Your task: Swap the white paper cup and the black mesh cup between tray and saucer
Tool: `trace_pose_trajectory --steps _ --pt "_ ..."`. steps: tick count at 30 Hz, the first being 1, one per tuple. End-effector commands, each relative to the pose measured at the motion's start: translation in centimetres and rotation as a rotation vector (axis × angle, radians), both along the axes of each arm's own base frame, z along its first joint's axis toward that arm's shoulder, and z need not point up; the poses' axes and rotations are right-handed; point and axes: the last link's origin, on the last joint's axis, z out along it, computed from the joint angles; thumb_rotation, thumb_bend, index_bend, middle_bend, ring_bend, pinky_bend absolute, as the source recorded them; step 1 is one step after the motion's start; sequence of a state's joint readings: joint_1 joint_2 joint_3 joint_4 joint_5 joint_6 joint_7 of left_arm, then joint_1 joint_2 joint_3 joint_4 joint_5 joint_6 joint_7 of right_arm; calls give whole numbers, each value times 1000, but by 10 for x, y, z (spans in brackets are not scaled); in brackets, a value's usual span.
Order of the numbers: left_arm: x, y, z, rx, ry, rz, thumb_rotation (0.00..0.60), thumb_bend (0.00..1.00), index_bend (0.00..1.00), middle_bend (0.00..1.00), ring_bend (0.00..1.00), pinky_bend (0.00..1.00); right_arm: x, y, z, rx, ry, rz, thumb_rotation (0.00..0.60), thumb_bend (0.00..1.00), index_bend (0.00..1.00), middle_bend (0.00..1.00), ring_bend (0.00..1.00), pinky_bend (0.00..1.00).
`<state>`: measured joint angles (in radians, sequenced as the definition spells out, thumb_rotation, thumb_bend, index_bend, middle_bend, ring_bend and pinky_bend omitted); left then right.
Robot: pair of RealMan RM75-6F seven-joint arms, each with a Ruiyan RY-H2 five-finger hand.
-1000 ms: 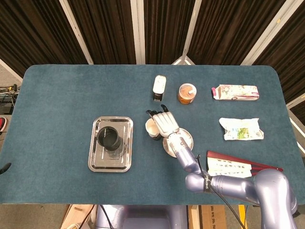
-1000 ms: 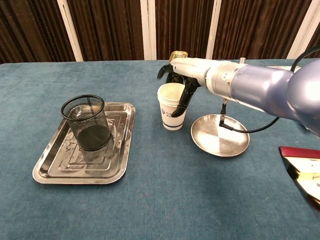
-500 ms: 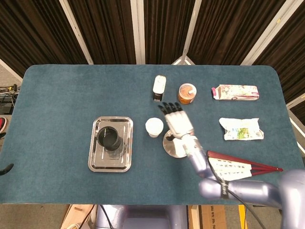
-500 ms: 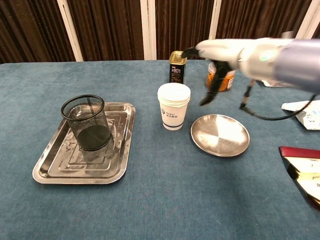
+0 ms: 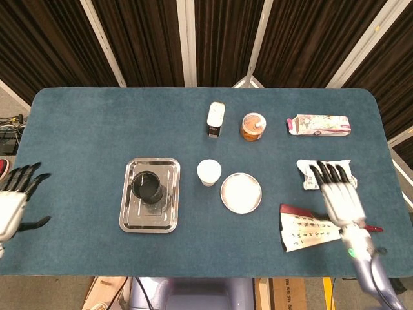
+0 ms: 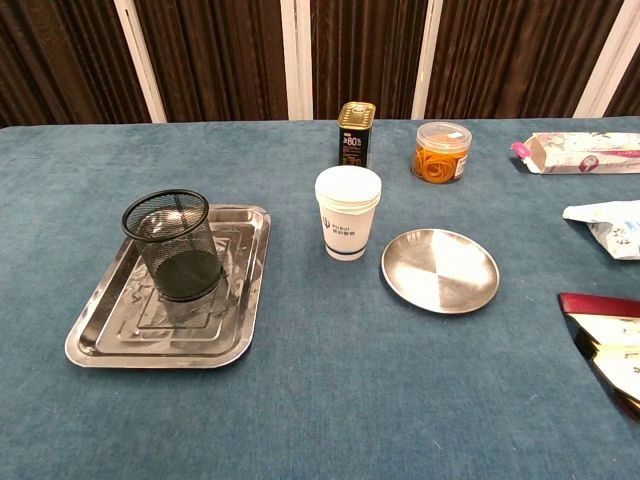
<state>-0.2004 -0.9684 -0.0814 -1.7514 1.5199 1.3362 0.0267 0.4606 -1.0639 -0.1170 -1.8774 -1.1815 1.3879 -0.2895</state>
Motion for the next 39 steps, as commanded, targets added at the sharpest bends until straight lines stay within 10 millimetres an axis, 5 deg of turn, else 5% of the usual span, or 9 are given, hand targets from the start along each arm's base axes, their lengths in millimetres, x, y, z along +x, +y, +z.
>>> trace_pose_trajectory --steps 1,12,23,33,39 --pt "43 37 -18 -120 -80 -37 600 85 164 0 0 19 -37 46 13 9 6 -44 600 0 0 0 0 0" --pt "100 78 -90 -340 -45 -35 600 70 161 0 0 2 -50 58 15 -52 -61 -76 600 0 0 0 0 0" --pt "123 93 -149 -396 -49 -51 600 70 161 0 0 0 -55 58 23 -67 -48 -115 600 0 0 0 0 0" --pt "130 100 -180 -405 -103 -78 600 70 161 0 0 1 -57 58 24 -52 -57 -142 600 0 0 0 0 0" --pt "126 99 -180 -405 -88 -79 600 70 170 0 0 56 -57 58 25 -57 -61 -144 600 0 0 0 0 0"
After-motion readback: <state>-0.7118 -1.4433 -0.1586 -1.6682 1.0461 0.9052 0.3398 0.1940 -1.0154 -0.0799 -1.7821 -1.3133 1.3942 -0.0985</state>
